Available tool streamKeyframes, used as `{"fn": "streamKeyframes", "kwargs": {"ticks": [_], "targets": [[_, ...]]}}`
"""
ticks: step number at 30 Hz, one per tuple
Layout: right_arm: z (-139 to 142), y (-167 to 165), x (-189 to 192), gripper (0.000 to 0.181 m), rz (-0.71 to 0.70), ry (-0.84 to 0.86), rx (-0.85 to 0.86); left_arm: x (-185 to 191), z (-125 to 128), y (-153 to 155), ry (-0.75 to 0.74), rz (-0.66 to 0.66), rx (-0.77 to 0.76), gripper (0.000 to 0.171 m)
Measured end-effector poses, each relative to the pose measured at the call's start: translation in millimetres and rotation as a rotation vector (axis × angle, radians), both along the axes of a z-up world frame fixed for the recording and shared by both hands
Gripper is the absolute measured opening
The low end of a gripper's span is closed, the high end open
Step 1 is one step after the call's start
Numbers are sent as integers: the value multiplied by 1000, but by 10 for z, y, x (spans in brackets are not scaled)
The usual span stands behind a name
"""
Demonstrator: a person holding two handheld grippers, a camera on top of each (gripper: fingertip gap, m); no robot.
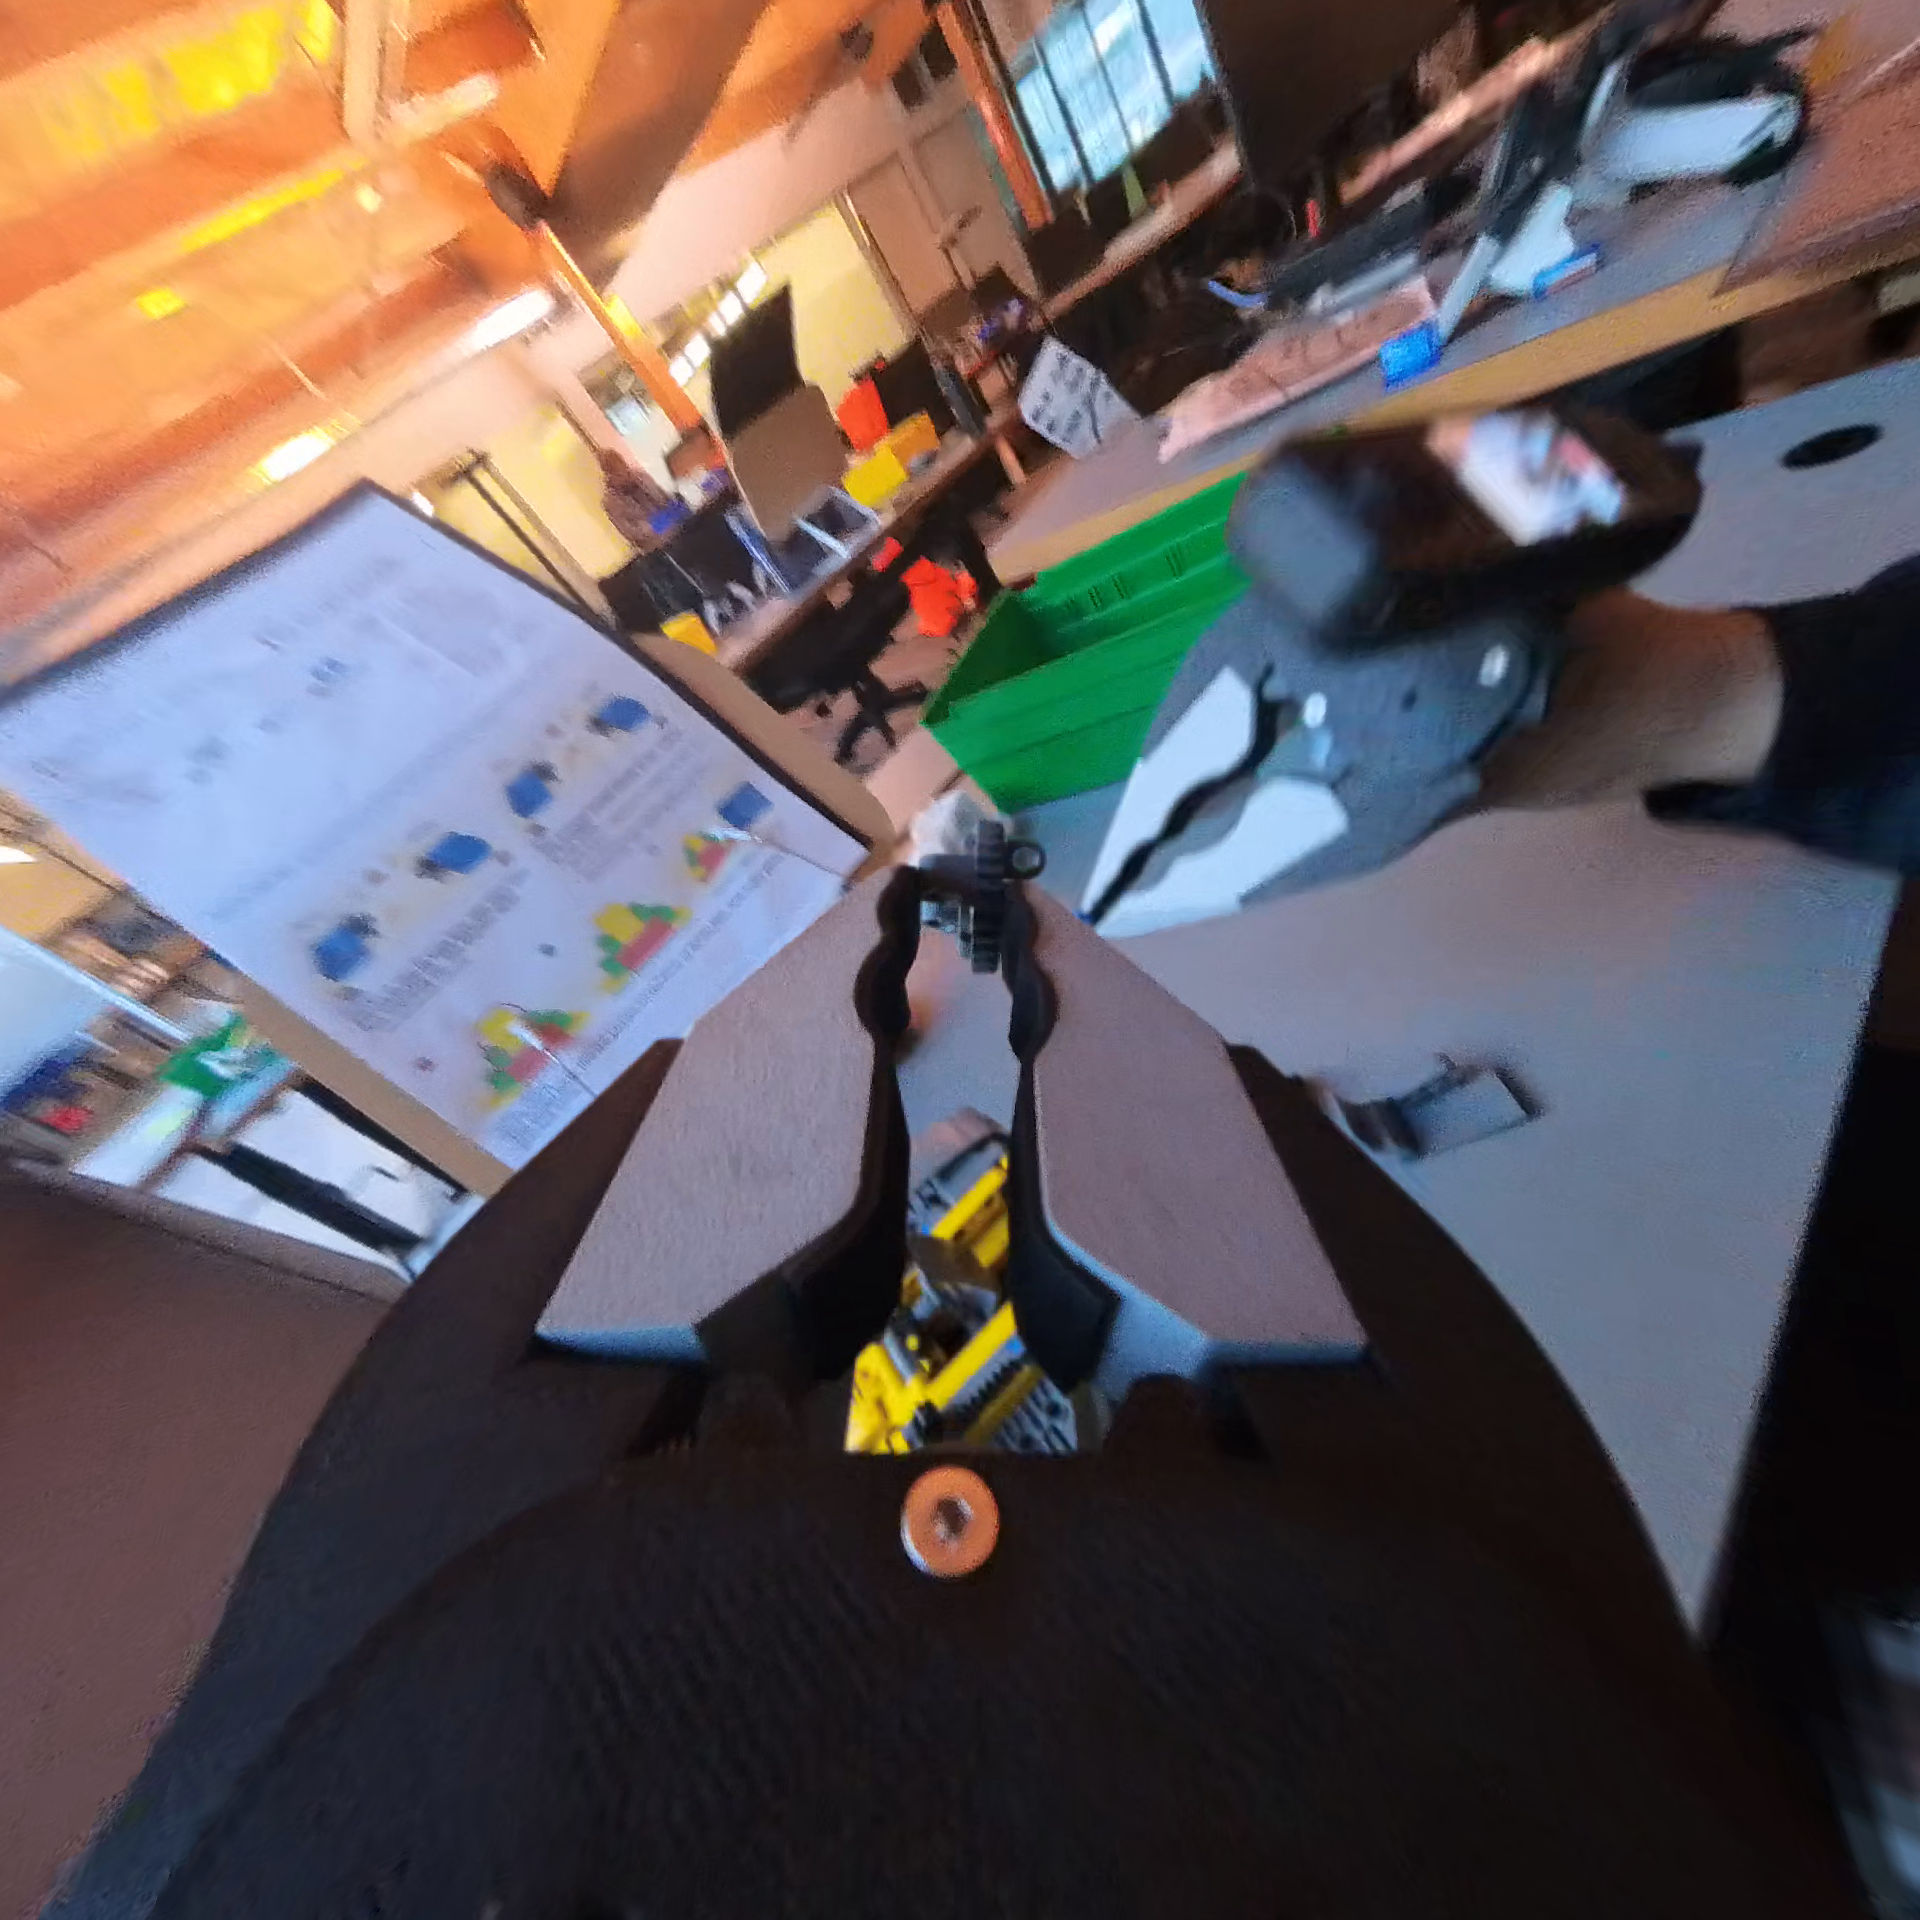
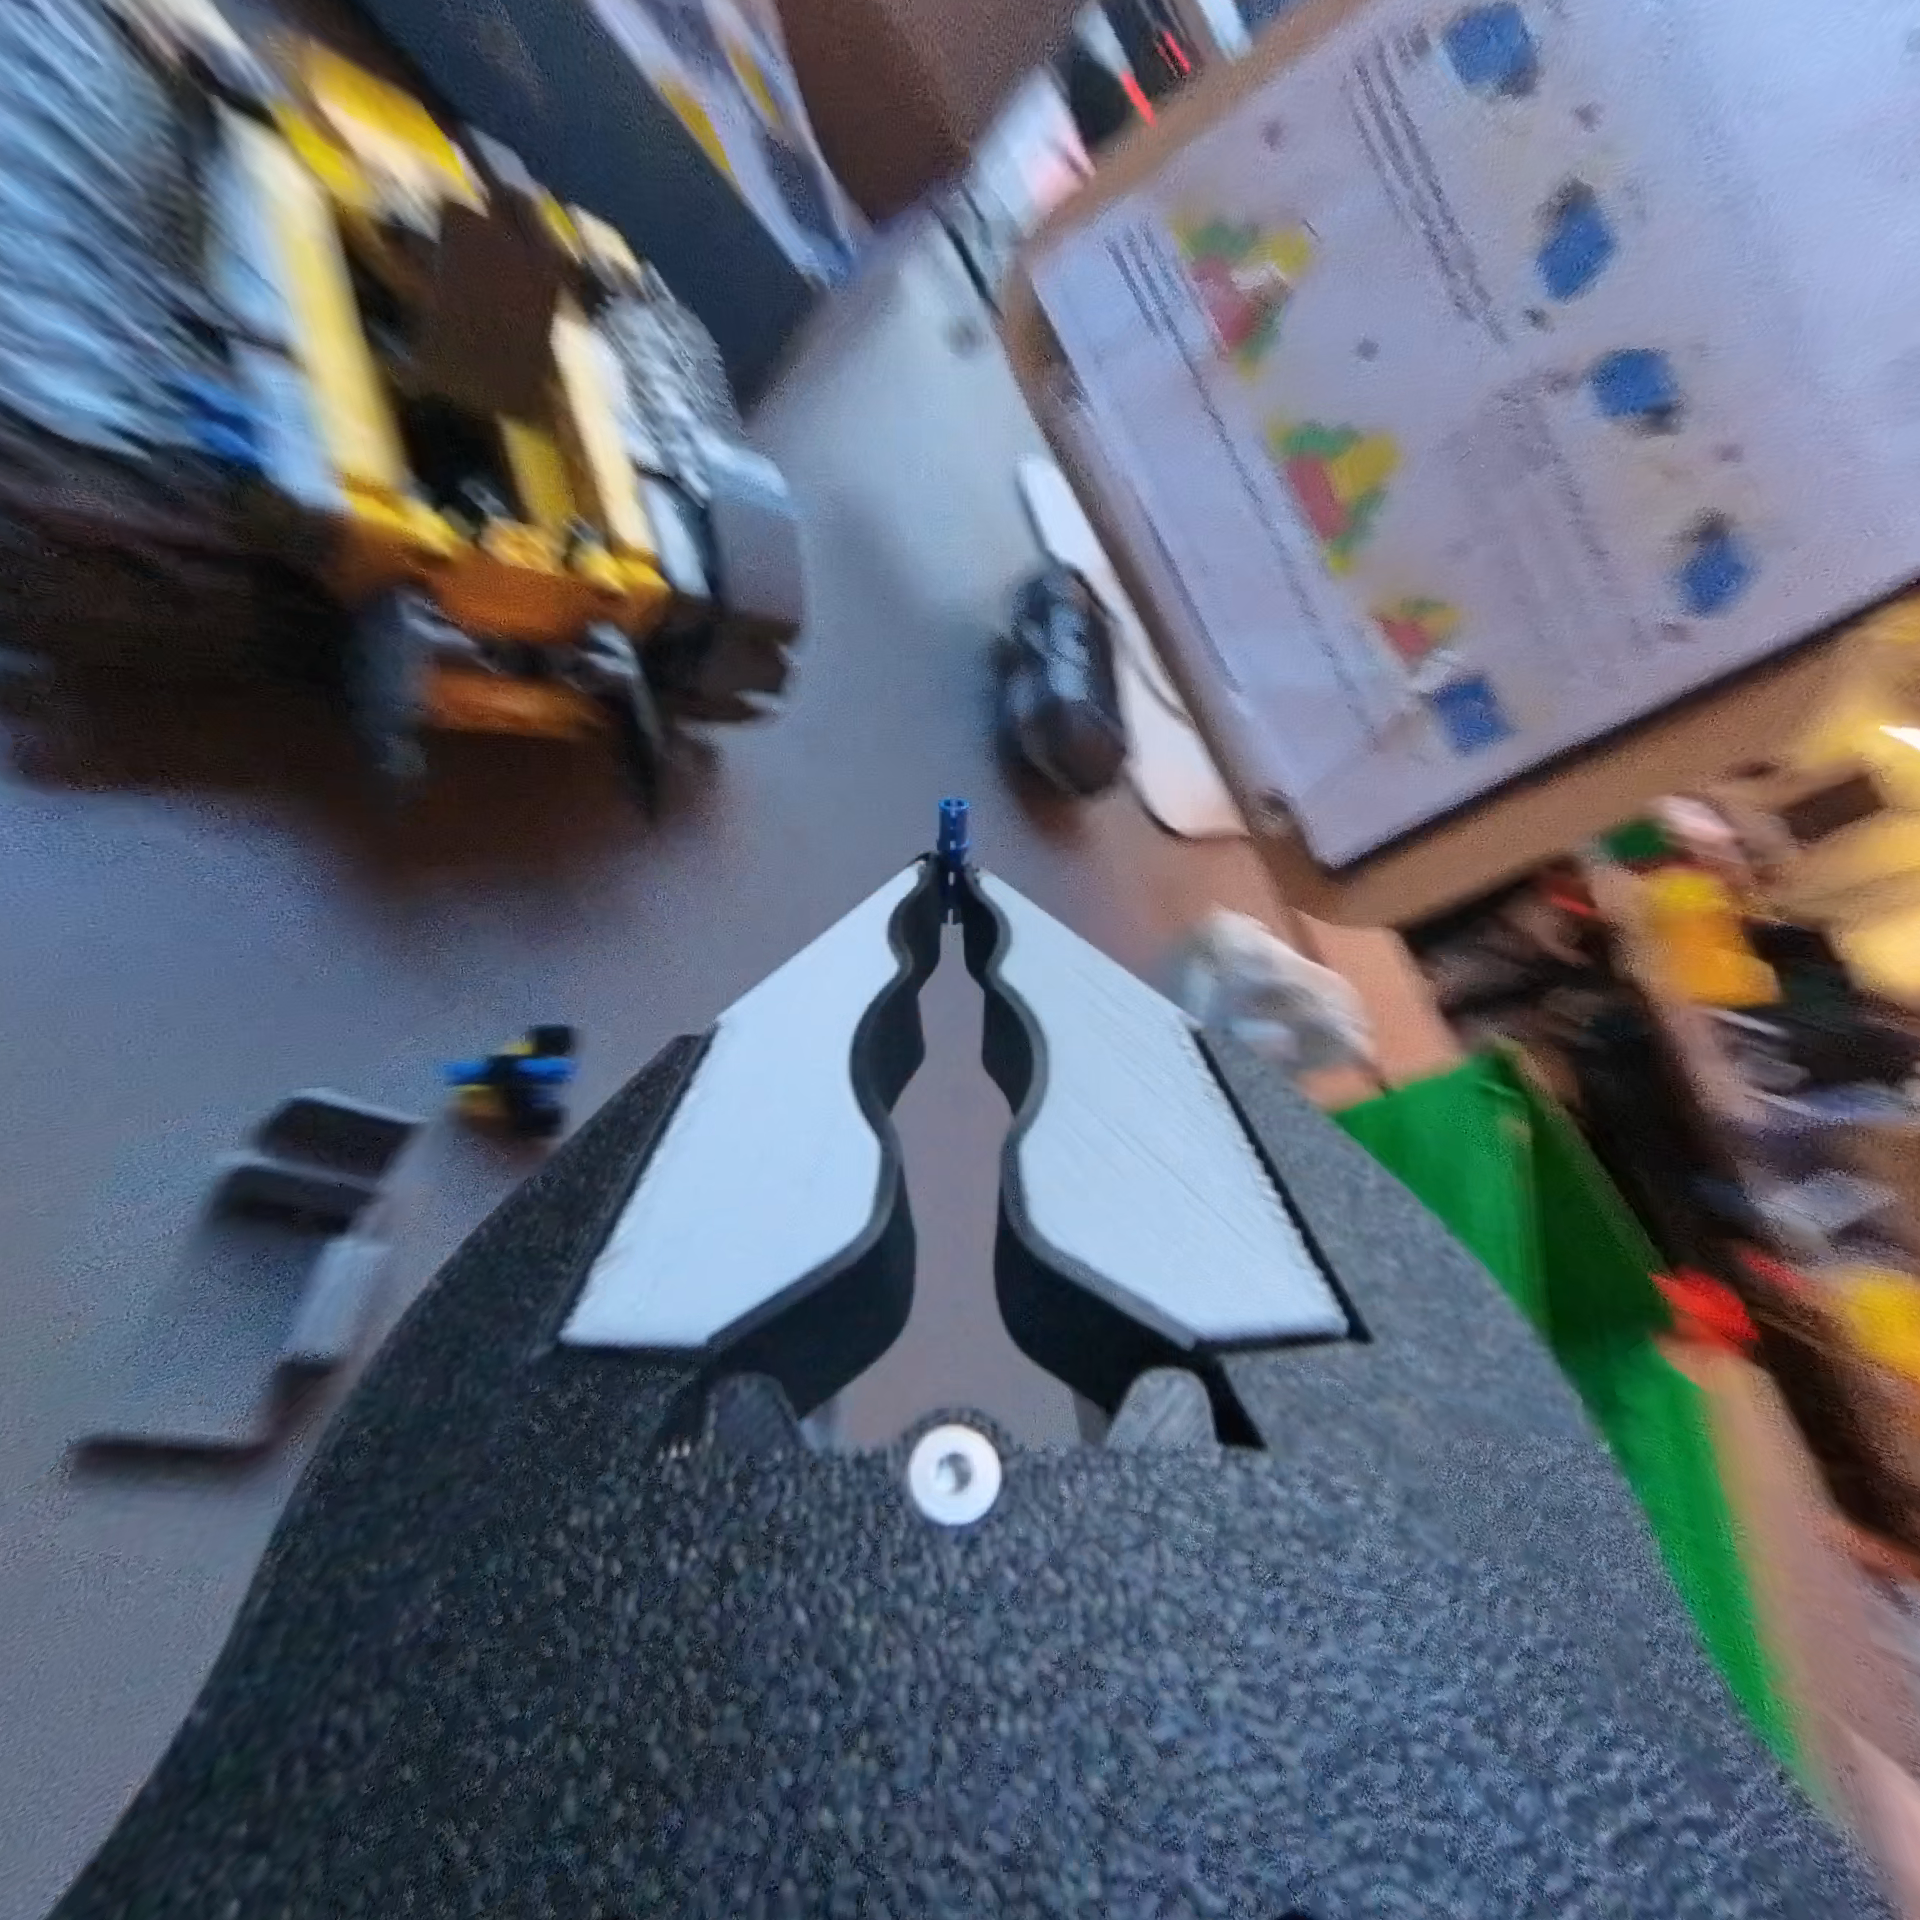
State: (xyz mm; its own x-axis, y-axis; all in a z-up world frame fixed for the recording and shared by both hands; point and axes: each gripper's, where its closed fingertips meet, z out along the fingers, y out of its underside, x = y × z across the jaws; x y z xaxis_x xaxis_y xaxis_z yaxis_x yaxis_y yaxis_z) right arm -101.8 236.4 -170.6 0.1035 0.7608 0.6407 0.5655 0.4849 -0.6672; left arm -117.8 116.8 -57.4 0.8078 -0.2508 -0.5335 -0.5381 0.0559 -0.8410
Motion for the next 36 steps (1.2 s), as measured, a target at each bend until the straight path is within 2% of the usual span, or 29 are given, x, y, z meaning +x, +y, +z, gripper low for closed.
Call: {"fn": "streamKeyframes", "kwargs": {"ticks": [2,4,8,11,13,16,18,21,23,25,29,31,33,36], "targets": [[318,-97,10,1,50,132,-18,-71,-223,79,-117,-36,-171,13],[577,-265,-26,1,113,226,-39,-125,-318,132,-227,-91,-183,14],[690,-366,34,2,152,226,60,-91,-196,118,-348,-184,-142,14],[771,-409,76,2,192,235,60,-145,-151,92,-328,-162,-121,14],[670,-512,98,2,279,153,5,-167,-146,90,-317,-152,-120,14],[606,-260,268,2,197,72,7,-135,-175,92,-323,-164,-137,14],[475,-204,386,2,208,15,-150,-97,-246,107,-311,-174,-165,14],[104,-65,491,2,140,-92,-396,-25,-396,155,-292,-187,-233,14],[-223,-26,525,2,104,-210,-467,37,-473,180,-289,-205,-267,14],[-491,-169,495,2,162,-296,-543,84,-548,196,-271,-216,-292,14],[-849,-266,426,2,178,-399,-614,121,-691,219,-241,-221,-341,14],[-950,-256,435,4,166,-429,-626,138,-737,218,-246,-229,-364,14],[-976,-219,455,14,143,-439,-636,140,-746,219,-244,-232,-364,14],[-838,-228,436,16,164,-381,-653,148,-734,208,-241,-240,-361,14]]}}
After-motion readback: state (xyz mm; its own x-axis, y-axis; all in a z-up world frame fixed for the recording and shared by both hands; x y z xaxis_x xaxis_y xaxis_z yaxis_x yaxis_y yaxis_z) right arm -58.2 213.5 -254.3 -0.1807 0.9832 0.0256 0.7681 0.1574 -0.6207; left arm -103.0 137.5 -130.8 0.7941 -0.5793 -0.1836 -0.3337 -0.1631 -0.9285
